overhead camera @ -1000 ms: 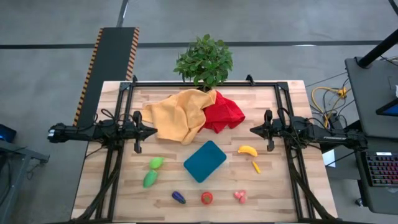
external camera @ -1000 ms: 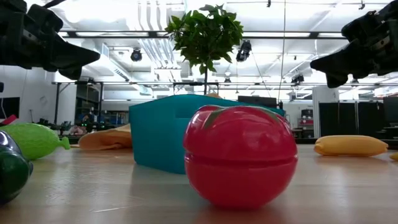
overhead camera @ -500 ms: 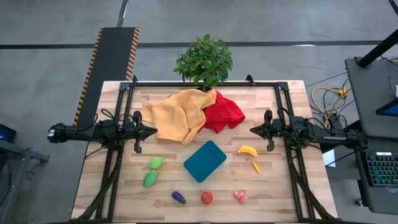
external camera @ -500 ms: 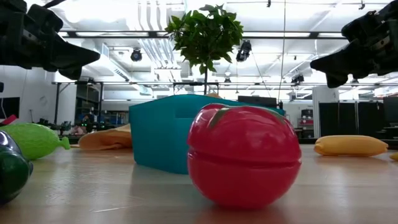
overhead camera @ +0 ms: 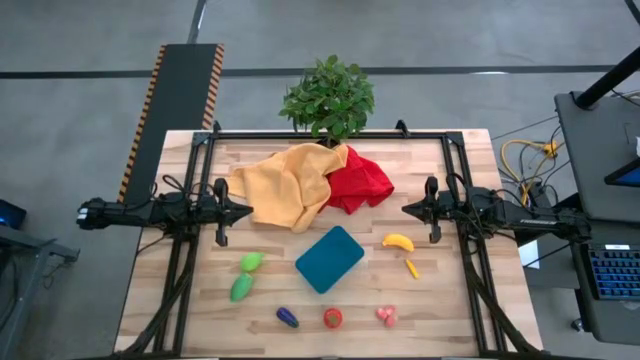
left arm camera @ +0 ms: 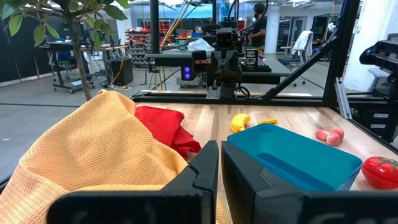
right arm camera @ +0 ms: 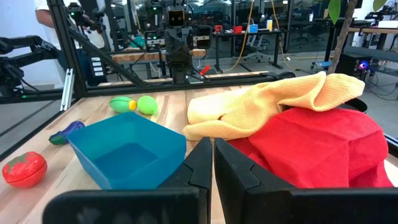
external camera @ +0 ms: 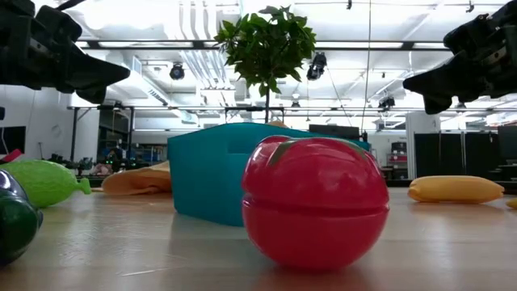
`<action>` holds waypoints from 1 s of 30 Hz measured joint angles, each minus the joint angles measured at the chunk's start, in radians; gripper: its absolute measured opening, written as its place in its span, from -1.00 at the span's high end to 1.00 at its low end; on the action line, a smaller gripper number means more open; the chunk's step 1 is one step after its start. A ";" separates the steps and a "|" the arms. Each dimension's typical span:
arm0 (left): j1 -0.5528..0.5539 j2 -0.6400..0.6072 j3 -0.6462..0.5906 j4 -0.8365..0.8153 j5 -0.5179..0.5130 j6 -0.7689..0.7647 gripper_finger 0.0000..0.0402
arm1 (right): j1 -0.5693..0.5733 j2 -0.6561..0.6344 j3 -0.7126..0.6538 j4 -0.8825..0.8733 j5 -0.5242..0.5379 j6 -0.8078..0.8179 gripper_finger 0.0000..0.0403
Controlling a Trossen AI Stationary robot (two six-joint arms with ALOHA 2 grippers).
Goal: Pick and placing Produce into tupperware
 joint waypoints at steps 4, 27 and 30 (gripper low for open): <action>0.000 0.000 0.000 0.000 0.000 0.000 0.97 | 0.000 0.000 0.000 0.000 0.000 0.000 0.96; 0.000 0.000 0.000 0.000 0.000 0.000 0.97 | 0.000 0.000 0.000 0.007 0.000 -0.016 0.96; 0.000 0.000 0.000 0.000 0.000 0.000 0.97 | 0.000 0.000 0.000 0.011 0.000 -0.064 0.96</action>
